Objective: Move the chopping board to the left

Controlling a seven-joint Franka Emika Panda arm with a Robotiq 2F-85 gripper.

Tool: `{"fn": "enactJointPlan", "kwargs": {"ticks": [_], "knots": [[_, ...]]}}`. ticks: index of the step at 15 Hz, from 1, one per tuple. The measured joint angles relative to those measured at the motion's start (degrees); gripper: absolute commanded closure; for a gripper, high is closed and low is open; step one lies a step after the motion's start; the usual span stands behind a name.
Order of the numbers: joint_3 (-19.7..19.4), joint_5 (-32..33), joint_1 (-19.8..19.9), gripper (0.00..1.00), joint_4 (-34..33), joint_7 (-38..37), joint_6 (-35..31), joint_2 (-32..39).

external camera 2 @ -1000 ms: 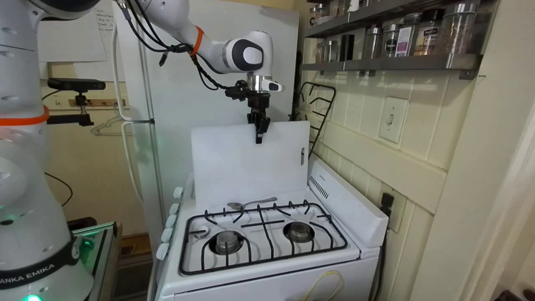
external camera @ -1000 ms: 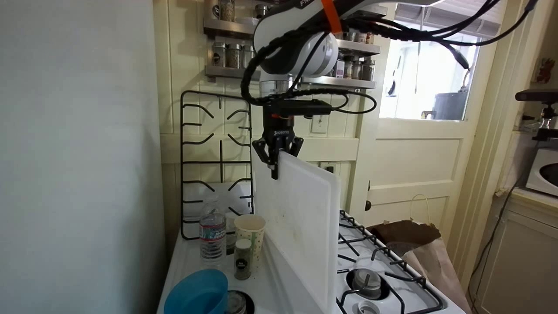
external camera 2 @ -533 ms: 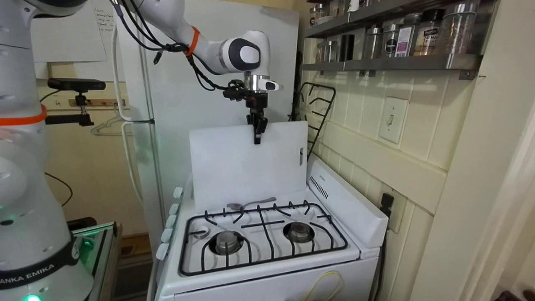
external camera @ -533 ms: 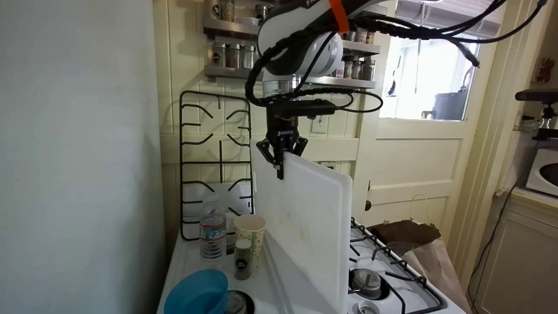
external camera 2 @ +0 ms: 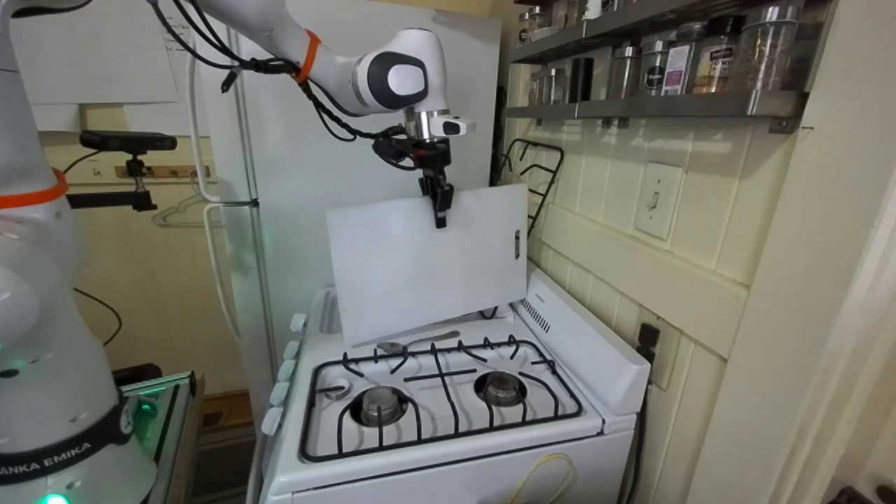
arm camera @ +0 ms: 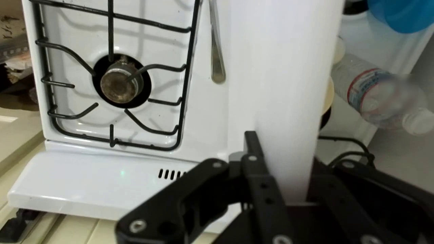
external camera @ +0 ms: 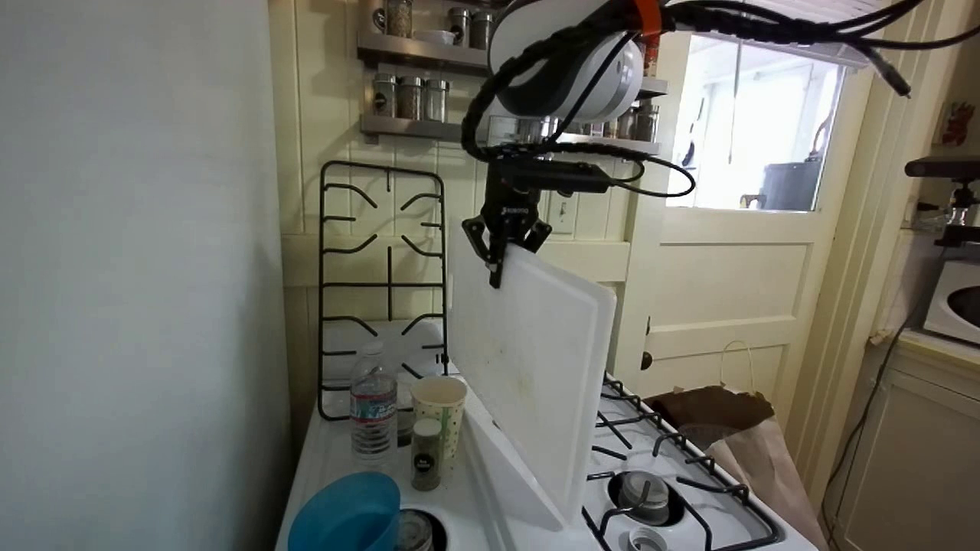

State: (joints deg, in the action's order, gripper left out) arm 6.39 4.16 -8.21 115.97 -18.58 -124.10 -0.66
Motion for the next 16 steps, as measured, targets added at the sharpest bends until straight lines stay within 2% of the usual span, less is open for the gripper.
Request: {"fn": "enactJointPlan", "kwargs": {"ticks": [3, 7, 8, 12, 13, 16], "knots": [[-0.52, -3.19, 0.98, 0.96, 0.2, 1.77, -3.83, -1.94], [-1.13, -7.27, 1.93, 0.96, 0.39, 6.15, -4.56, -2.51], [-1.49, -8.37, 2.22, 0.84, 0.6, 7.78, -3.95, -2.63], [-2.31, -11.07, 2.76, 0.84, 1.86, 11.87, -1.6, -3.19], [-2.29, -11.08, 2.76, 0.96, 1.92, 11.88, -1.6, -3.24], [-2.16, -10.52, 2.81, 0.96, 2.67, 11.67, -1.55, -2.94]]}}
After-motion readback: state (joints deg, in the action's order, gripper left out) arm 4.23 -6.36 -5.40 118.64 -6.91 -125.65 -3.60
